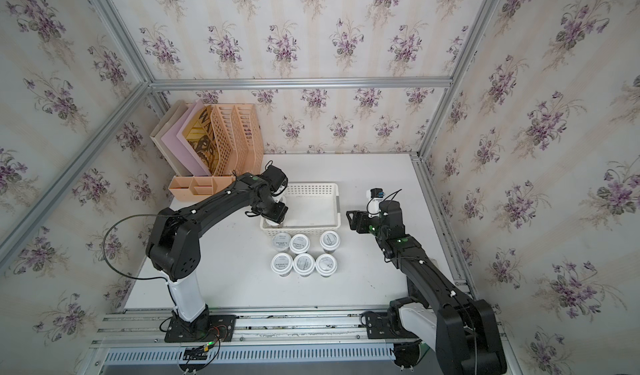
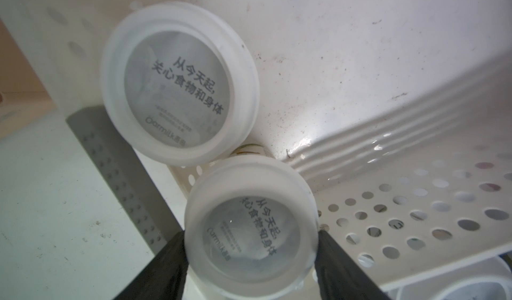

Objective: Put the yogurt in the basket
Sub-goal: Place the yogurt in the basket.

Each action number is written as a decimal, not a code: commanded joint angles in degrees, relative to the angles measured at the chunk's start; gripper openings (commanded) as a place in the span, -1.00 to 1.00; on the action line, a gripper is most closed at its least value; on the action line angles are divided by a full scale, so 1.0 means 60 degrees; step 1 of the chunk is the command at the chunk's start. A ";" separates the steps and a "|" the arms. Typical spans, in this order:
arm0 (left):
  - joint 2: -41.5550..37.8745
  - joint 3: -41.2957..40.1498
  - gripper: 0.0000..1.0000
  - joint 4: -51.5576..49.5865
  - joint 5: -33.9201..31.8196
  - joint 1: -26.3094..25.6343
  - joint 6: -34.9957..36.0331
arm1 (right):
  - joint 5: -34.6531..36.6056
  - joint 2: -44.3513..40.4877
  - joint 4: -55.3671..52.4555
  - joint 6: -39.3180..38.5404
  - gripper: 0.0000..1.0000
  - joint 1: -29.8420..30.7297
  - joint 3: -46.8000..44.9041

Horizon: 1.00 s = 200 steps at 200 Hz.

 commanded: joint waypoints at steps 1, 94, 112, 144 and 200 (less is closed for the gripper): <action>0.0027 -0.0090 0.46 0.0200 0.0028 0.0012 -0.0102 | -0.0005 0.0017 0.0109 0.0012 0.56 0.0006 0.0065; 0.0143 -0.0174 0.48 0.0282 -0.0059 0.0049 -0.0137 | 0.0007 0.0031 0.0109 0.0012 0.56 0.0022 0.0073; 0.0137 -0.0189 0.53 0.0273 -0.0096 0.0059 -0.0159 | 0.0000 0.0039 0.0120 0.0012 0.56 0.0021 0.0080; 0.0042 -0.0094 0.65 0.0185 -0.0177 0.0057 -0.0153 | 0.0000 0.0046 0.0148 0.0012 0.56 0.0029 0.0069; -0.0130 0.0370 0.71 -0.0184 -0.0338 0.0049 -0.0095 | -0.0011 0.0092 0.0168 0.0023 0.56 0.0066 0.0083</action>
